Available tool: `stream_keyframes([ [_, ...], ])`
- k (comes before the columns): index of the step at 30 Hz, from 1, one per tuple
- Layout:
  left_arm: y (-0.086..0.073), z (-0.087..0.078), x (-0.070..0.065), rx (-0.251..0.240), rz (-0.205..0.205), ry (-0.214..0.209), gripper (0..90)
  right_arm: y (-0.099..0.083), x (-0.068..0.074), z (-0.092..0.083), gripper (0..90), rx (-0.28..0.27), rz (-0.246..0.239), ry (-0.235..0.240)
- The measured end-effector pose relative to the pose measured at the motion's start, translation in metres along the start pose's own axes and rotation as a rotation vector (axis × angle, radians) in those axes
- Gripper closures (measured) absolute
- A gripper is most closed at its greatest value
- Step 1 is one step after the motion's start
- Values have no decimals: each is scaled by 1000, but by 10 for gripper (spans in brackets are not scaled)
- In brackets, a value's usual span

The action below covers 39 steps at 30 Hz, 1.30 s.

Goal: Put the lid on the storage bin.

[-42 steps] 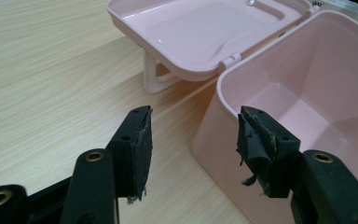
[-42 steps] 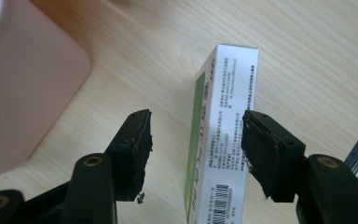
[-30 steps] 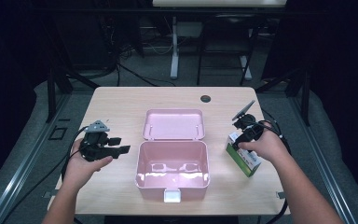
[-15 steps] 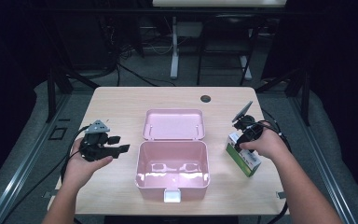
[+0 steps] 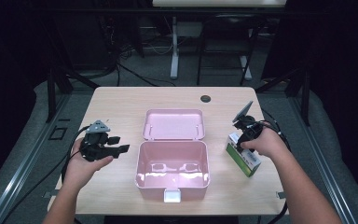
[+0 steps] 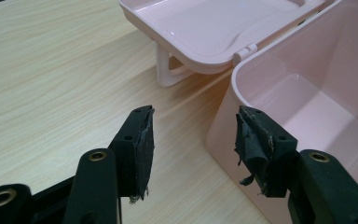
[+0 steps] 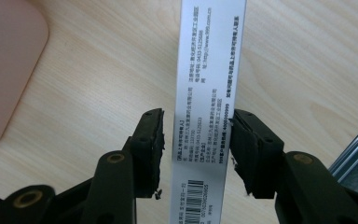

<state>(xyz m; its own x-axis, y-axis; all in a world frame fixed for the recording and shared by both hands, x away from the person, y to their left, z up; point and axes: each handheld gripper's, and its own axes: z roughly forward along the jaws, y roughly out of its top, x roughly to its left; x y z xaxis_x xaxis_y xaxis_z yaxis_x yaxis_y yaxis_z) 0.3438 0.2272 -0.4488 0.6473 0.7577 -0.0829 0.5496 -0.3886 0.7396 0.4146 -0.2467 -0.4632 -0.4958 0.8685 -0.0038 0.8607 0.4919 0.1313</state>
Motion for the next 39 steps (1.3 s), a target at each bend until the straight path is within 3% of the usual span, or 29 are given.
stream_keyframes([
  [15, -1, 2, 0, 19, -11, -15, 504, 3, -3, 14, 559, 66, 8, 14],
  [39, -1, 3, 2, 26, -17, -15, 510, 4, -4, 20, 614, 78, 20, 8],
])
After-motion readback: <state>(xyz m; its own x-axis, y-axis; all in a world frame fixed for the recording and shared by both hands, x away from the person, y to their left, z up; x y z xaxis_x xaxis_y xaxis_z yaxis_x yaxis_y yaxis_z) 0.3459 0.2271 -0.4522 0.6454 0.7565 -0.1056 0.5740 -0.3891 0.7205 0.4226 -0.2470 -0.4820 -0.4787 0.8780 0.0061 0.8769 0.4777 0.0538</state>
